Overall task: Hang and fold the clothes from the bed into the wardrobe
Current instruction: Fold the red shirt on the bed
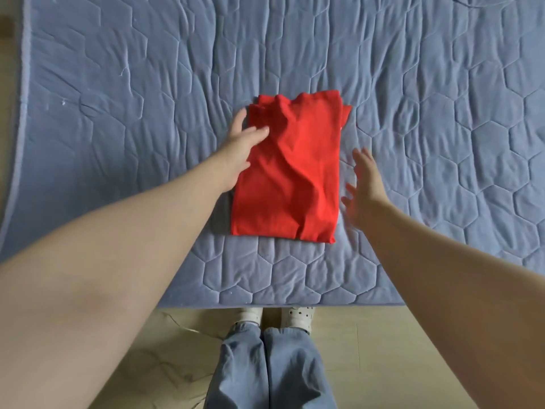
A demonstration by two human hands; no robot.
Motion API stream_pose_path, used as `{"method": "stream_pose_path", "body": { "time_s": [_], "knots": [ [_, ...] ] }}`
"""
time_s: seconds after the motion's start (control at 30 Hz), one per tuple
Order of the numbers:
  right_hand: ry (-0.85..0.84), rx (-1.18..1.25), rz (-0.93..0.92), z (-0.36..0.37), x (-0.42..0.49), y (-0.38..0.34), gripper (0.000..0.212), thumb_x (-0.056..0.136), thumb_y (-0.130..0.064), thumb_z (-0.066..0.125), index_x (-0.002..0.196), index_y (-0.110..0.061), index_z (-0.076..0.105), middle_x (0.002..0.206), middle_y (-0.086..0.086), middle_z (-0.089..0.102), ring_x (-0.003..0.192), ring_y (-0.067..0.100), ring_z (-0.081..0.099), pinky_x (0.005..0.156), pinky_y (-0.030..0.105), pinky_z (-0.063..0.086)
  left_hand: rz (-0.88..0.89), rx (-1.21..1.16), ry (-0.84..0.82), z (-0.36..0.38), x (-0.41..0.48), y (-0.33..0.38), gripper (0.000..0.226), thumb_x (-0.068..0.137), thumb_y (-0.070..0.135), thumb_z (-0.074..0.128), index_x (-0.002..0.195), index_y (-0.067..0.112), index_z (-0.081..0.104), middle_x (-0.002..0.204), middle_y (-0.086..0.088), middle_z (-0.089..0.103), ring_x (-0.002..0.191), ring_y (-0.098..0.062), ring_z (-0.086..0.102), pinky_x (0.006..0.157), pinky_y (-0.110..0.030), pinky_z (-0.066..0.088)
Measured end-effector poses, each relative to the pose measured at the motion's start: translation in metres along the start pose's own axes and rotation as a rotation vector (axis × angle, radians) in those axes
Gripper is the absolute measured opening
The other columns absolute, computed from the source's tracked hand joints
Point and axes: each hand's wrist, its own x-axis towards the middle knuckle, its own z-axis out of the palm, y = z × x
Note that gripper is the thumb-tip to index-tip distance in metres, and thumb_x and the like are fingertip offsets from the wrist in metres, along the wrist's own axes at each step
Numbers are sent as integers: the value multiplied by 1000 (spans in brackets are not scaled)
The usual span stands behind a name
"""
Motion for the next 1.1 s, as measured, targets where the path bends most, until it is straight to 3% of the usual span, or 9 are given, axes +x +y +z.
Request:
{"method": "stream_pose_path", "body": {
  "time_s": [0.07, 0.3, 0.5, 0.6, 0.67, 0.73, 0.83, 1.0, 1.1],
  "knots": [
    [24, -97, 5, -8, 12, 13, 57, 93, -31, 51, 144, -30, 26, 119, -13, 49, 84, -1, 48, 69, 18, 38, -5, 160, 94, 0, 8, -24, 73, 92, 21, 55, 149, 26, 10, 153, -2, 24, 131, -13, 36, 99, -28, 34],
    [111, -409, -10, -14, 65, 41, 64, 87, -27, 62, 142, -18, 31, 130, 8, 51, 101, 17, 55, 89, 28, 44, -238, 215, 266, -4, 38, -81, 73, 86, 32, 64, 144, 13, 24, 138, -6, 45, 119, -23, 50, 101, -39, 42],
    [172, -469, -168, 6, 116, 17, 59, 85, -32, 62, 138, -19, 38, 85, -11, 52, 68, 2, 50, 52, 8, 40, -134, -1, 344, 2, 81, -55, 30, 82, 25, 70, 106, 11, 61, 108, -14, 67, 95, -28, 65, 86, -44, 53],
    [253, -467, -193, 21, 136, 9, 60, 81, -35, 63, 135, -24, 41, 116, 1, 60, 104, 21, 59, 92, 28, 49, -78, -29, 391, 6, 106, -41, 19, 80, 19, 71, 97, 9, 66, 100, -15, 68, 91, -28, 66, 85, -45, 54],
    [297, -552, -232, 26, 140, 6, 51, 79, -35, 62, 127, -27, 48, 122, 7, 59, 111, 27, 57, 98, 41, 45, -81, 10, 431, 8, 115, -36, 18, 79, 19, 72, 93, 8, 67, 96, -15, 68, 88, -26, 66, 85, -45, 54],
    [272, -547, -248, 30, 140, 1, 33, 80, -32, 62, 112, -24, 56, 109, 8, 63, 97, 17, 63, 89, 36, 50, -75, 58, 449, 9, 119, -34, 13, 78, 19, 72, 85, 10, 66, 93, -13, 68, 83, -24, 66, 83, -42, 55],
    [219, -374, -260, 29, 138, -11, 20, 85, -16, 61, 70, -19, 49, 62, -1, 51, 36, -4, 44, 42, 15, 39, -9, 160, 499, 6, 118, -31, 13, 77, 21, 73, 78, 17, 61, 94, -9, 69, 80, -21, 63, 80, -37, 54],
    [248, -163, -349, 14, 125, -28, 22, 90, -14, 55, 71, -21, 47, 61, -7, 41, 33, -3, 37, 36, 12, 30, 228, 133, 507, 3, 114, -16, 13, 83, 21, 66, 79, 22, 54, 78, 5, 57, 76, -13, 52, 72, -28, 45],
    [252, -208, -266, 6, 124, -20, 3, 93, -22, 50, 95, -24, 49, 63, -5, 41, 42, 3, 38, 36, 13, 30, 167, 171, 410, 7, 113, -19, 32, 87, 22, 62, 118, 22, 52, 103, 4, 54, 93, -13, 53, 82, -24, 45]
  ]
}}
